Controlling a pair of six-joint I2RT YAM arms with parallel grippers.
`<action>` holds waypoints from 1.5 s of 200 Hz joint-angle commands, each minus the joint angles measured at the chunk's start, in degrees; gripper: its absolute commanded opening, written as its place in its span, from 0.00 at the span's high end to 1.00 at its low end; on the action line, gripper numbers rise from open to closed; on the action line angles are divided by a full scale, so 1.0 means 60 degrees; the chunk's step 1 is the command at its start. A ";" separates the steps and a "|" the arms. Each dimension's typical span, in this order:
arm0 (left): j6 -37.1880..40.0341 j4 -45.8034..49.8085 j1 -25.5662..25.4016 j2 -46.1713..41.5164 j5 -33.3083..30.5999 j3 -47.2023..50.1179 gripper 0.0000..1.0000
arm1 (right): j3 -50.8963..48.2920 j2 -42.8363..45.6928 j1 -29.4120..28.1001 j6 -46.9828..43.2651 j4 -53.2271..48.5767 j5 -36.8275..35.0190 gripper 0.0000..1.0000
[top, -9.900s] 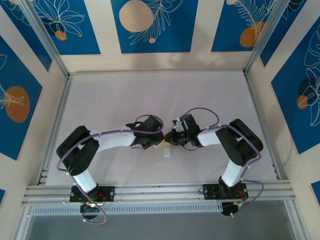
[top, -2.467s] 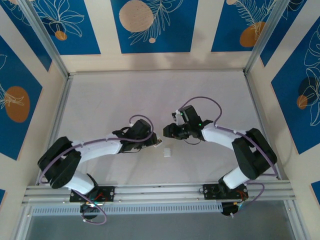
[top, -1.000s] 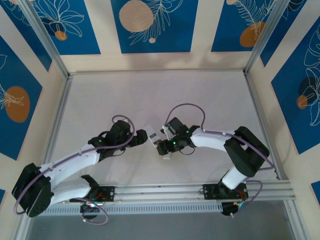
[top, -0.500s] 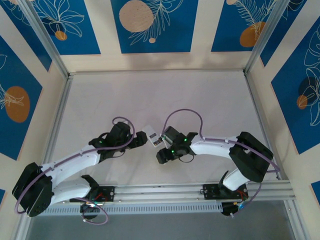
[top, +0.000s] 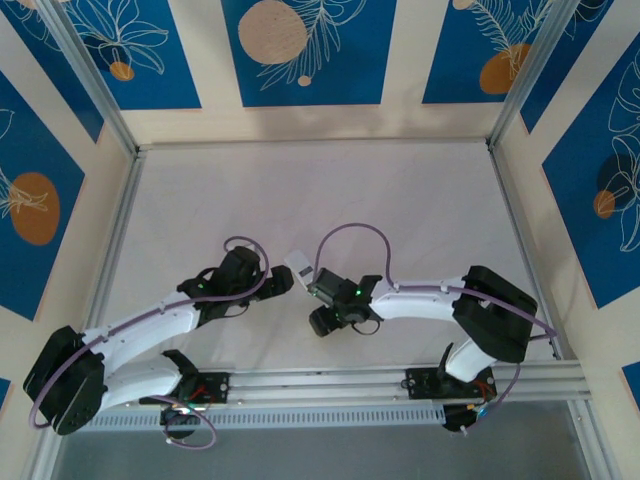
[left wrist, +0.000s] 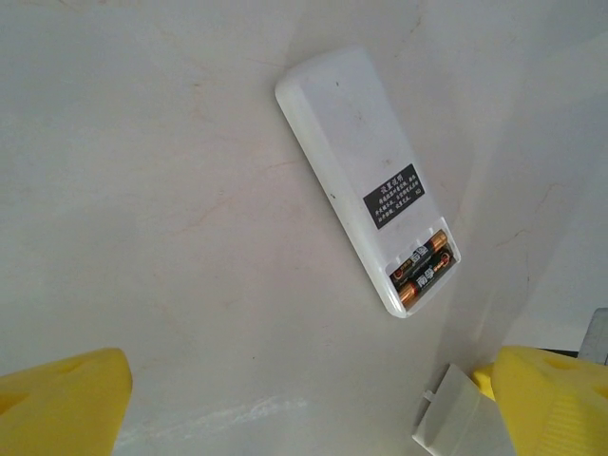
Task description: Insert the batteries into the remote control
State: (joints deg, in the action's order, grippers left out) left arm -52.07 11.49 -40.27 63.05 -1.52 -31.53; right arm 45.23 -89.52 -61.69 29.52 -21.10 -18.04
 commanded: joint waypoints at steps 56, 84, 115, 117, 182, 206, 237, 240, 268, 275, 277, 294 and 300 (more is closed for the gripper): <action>-0.0012 0.0038 0.0136 -0.0251 -0.0025 0.0102 0.03 | 0.0386 -0.0679 -0.0891 -0.0057 -0.1170 -0.1120 0.37; -0.0033 0.0018 0.0150 -0.0283 -0.0026 0.0144 0.03 | 0.0509 -0.0631 -0.0924 -0.0026 -0.1203 -0.1280 0.45; -0.0035 -0.0049 0.0179 -0.0283 -0.0007 0.0213 0.03 | 0.0626 -0.0476 -0.0831 0.0016 -0.1255 -0.1262 0.45; -0.0025 -0.0056 0.0179 -0.0283 -0.0002 0.0215 0.03 | 0.0633 -0.0465 -0.0802 0.0035 -0.1261 -0.1246 0.45; -0.0151 -0.0463 0.0216 -0.0195 0.0148 0.0568 0.03 | 0.0992 -0.0099 0.0109 -0.0227 -0.0948 -0.0716 0.50; -0.0215 -0.0710 0.0218 -0.0195 0.0195 0.0720 0.03 | 0.1281 -0.0063 0.0426 -0.0430 -0.0906 -0.0696 0.50; -0.0277 -0.1034 0.0221 -0.0119 0.0267 0.0869 0.03 | 0.1836 -0.0272 0.0808 -0.0663 -0.0888 -0.0429 0.49; -0.0283 -0.1043 0.0210 -0.0089 0.0268 0.0858 0.03 | 0.1880 -0.0308 0.0849 -0.0671 -0.0884 -0.0402 0.49; -0.0257 -0.1144 0.0214 0.0024 0.0349 0.0858 0.02 | 0.2327 -0.0748 0.1137 -0.0630 -0.0964 -0.0240 0.49; -0.0257 -0.1138 0.0222 0.0039 0.0352 0.0860 0.02 | 0.2417 -0.0857 0.1177 -0.0578 -0.0952 -0.0176 0.49; -0.0268 -0.1138 0.0223 0.0039 0.0355 0.0860 0.02 | 0.2432 -0.0883 0.1172 -0.0571 -0.0944 -0.0162 0.49; -0.0247 -0.1123 0.0209 0.0028 0.0330 0.0868 0.02 | 0.2657 -0.1177 0.1203 -0.0468 -0.1017 -0.0127 0.49; -0.0253 -0.1123 0.0209 0.0012 0.0334 0.0873 0.02 | 0.2730 -0.1281 0.1222 -0.0419 -0.1067 -0.0110 0.49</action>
State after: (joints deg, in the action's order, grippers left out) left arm -53.04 5.56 -39.75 63.02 -0.36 -26.81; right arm 59.48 -94.59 -54.70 26.44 -26.37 -20.67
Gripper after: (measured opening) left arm 0.977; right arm 0.509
